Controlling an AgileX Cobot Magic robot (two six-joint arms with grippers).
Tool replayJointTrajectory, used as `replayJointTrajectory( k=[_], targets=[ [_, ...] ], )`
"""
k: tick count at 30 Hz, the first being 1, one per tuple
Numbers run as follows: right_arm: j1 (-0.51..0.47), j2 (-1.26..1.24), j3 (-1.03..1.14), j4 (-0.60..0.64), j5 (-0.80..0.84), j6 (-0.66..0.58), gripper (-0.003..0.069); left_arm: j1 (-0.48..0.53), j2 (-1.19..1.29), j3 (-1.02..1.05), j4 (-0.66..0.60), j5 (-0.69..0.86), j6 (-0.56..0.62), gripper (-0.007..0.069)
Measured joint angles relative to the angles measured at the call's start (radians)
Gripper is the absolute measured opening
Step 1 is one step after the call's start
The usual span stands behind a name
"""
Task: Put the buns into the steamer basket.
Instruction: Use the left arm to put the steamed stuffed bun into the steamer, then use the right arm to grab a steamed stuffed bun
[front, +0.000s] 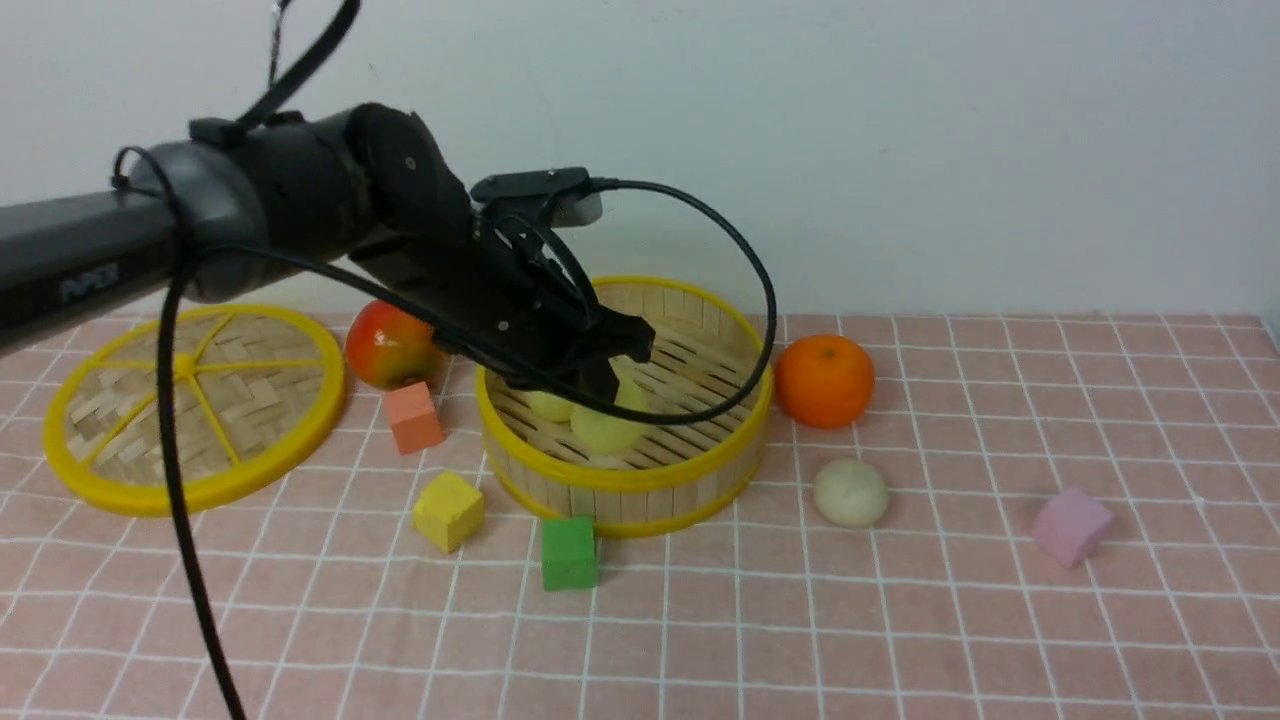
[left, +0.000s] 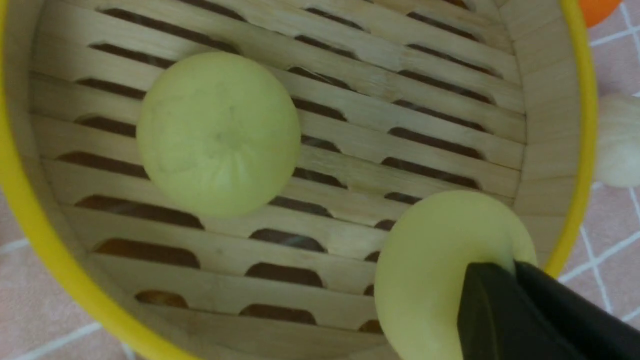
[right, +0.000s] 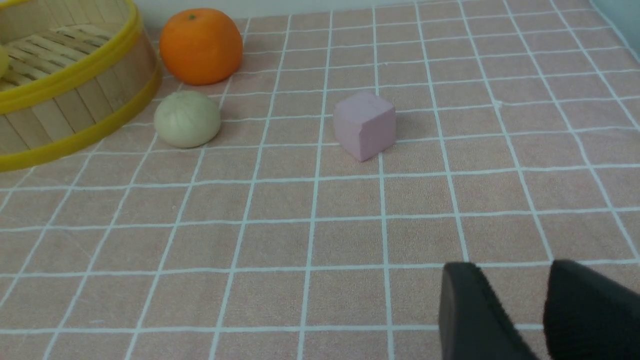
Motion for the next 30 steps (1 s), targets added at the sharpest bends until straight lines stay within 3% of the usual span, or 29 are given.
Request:
replayJointTrajectory(
  k=[8, 12, 14, 15, 19, 21, 23, 25, 27, 30],
  targets=[
    [0.0, 0.0, 0.0, 0.0, 0.0, 0.0, 0.024, 0.0, 0.09, -0.038, -0.01, -0.009, 0.012, -0.0012],
    [0.0, 0.0, 0.0, 0.0, 0.0, 0.0, 0.024, 0.0, 0.098, -0.038, -0.009, -0.029, 0.02, 0.0028],
    [0.0, 0.0, 0.0, 0.0, 0.0, 0.0, 0.024, 0.0, 0.102, -0.042, -0.008, -0.037, 0.021, 0.0133],
    [0.0, 0.0, 0.0, 0.0, 0.0, 0.0, 0.024, 0.0, 0.102, -0.042, -0.008, -0.038, 0.021, 0.0143],
    [0.0, 0.0, 0.0, 0.0, 0.0, 0.0, 0.024, 0.0, 0.088, -0.046, -0.004, -0.015, 0.02, 0.038],
    [0.0, 0.0, 0.0, 0.0, 0.0, 0.0, 0.024, 0.0, 0.054, -0.046, 0.003, 0.008, 0.019, 0.0454],
    [0.0, 0.0, 0.0, 0.0, 0.0, 0.0, 0.024, 0.0, -0.012, -0.046, 0.005, 0.03, 0.001, 0.0477],
    [0.0, 0.0, 0.0, 0.0, 0.0, 0.0, 0.024, 0.0, -0.106, -0.047, 0.019, 0.067, -0.024, 0.0431],
    [0.0, 0.0, 0.0, 0.0, 0.0, 0.0, 0.024, 0.0, -0.209, -0.04, 0.034, 0.1, -0.043, 0.0309],
    [0.0, 0.0, 0.0, 0.0, 0.0, 0.0, 0.024, 0.0, -0.427, 0.052, 0.05, 0.094, -0.05, 0.0062]
  ],
)
